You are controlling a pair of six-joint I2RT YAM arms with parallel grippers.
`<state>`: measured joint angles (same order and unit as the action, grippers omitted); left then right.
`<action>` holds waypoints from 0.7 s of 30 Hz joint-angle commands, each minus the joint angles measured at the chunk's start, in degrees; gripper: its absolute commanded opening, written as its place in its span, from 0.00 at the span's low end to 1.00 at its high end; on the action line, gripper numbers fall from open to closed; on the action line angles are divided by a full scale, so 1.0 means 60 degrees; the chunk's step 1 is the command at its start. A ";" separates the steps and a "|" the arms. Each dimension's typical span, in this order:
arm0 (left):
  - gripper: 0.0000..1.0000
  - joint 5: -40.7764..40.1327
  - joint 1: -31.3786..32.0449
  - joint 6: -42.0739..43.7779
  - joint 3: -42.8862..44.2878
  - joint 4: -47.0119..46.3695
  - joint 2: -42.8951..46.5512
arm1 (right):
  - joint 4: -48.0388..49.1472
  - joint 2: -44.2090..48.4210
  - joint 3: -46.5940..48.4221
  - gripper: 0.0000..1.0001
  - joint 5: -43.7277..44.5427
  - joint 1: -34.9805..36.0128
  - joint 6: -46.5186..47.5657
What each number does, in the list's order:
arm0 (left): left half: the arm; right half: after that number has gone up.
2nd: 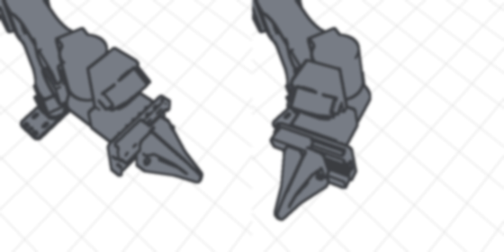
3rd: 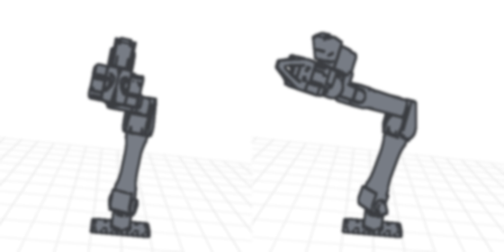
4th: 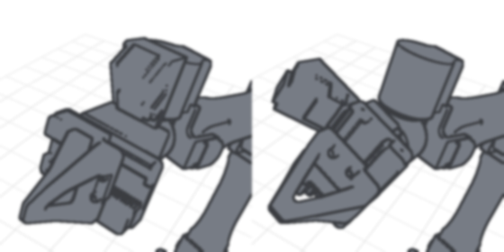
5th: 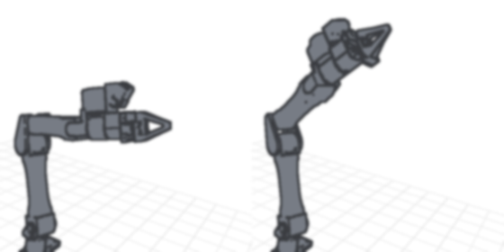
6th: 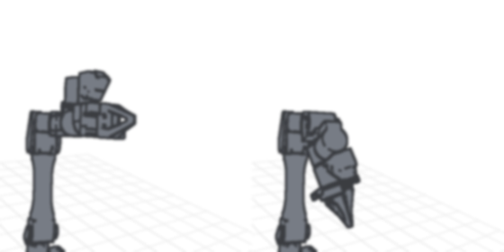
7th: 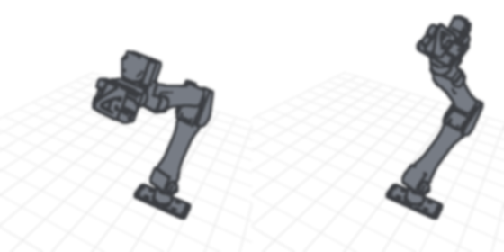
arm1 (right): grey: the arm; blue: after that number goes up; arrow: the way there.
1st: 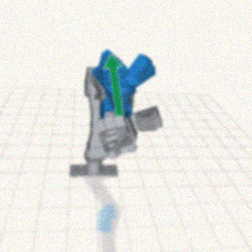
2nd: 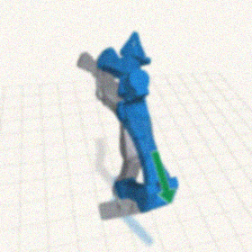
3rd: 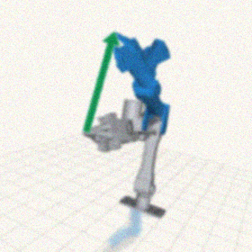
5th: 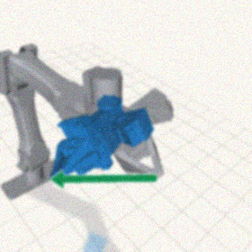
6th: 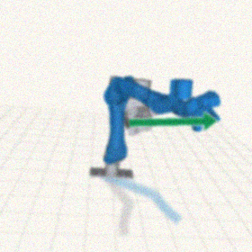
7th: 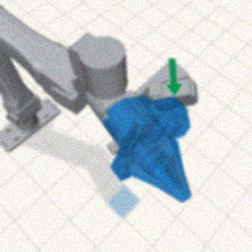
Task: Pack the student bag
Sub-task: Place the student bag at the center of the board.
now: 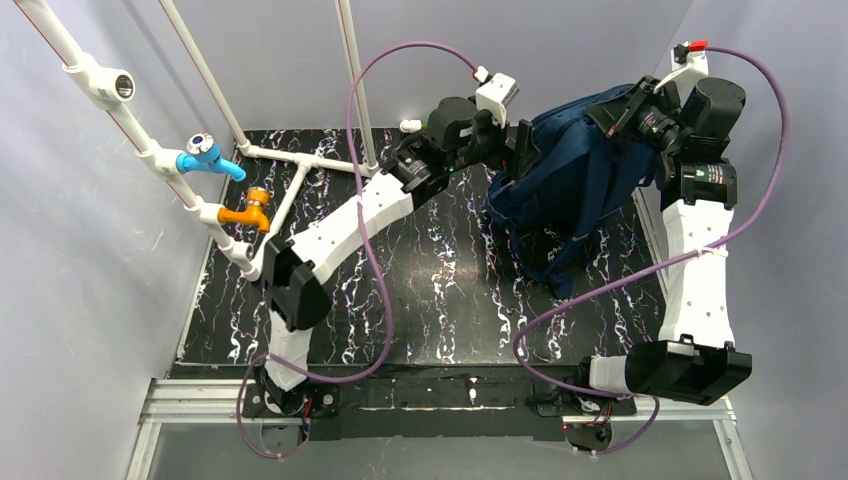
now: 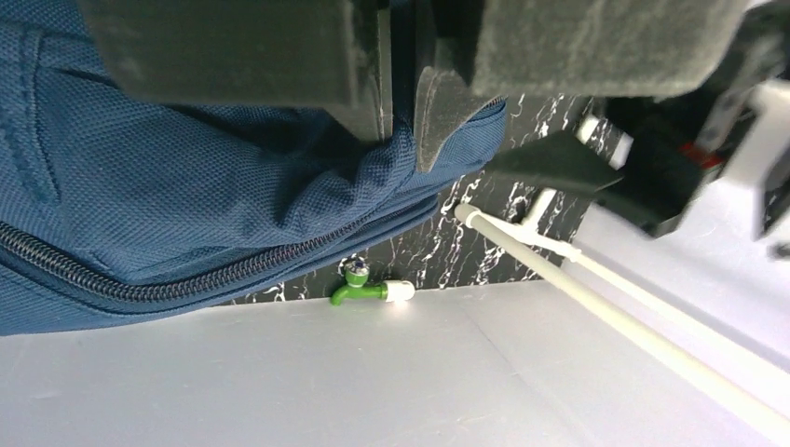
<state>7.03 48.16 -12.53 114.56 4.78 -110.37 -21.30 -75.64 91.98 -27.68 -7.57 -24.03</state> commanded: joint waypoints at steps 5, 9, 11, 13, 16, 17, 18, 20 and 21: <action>0.78 0.1199 -0.0343 0.1054 0.2160 0.0591 -0.1769 | 0.0213 0.0111 -0.0020 0.01 -0.1600 0.0137 0.0105; 0.86 0.1241 -0.0351 0.1057 0.2242 0.0143 -0.2242 | 0.0354 0.0061 -0.0105 0.01 -0.1826 0.0134 -0.0008; 0.72 0.1249 -0.0368 0.1213 0.2236 -0.0230 -0.2420 | 0.0442 0.0052 -0.0178 0.01 -0.1946 0.0155 -0.0110; 0.24 0.1087 -0.0366 0.1395 0.2413 -0.0497 -0.2483 | 0.0484 0.0041 -0.0192 0.01 -0.1918 0.0166 -0.0140; 0.00 0.0273 -0.0339 0.1744 0.2753 -0.0267 -0.2079 | 0.0479 -0.0182 0.0124 0.01 -0.1881 0.0164 -0.0214; 0.00 -0.0264 -0.0249 0.1909 0.2484 -0.0283 -0.1660 | 0.0542 -0.0308 0.0328 0.01 -0.1902 0.0164 -0.0289; 0.00 -0.1431 -0.0045 0.2024 0.2026 -0.0382 -0.1125 | 0.0614 -0.0478 0.0592 0.01 -0.1908 0.0175 -0.0399; 0.00 -0.3041 0.0503 0.2458 0.0834 -0.0885 0.0103 | 0.0944 -0.0926 0.1196 0.01 -0.1956 0.0189 -0.0780; 0.00 -0.3379 0.0781 0.2408 0.0248 -0.1157 0.0740 | 0.1195 -0.1145 0.1552 0.01 -0.1996 0.0209 -0.1037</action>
<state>3.62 47.33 -1.48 123.63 5.85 -123.50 -19.09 -78.54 94.11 -32.99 -7.77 -25.39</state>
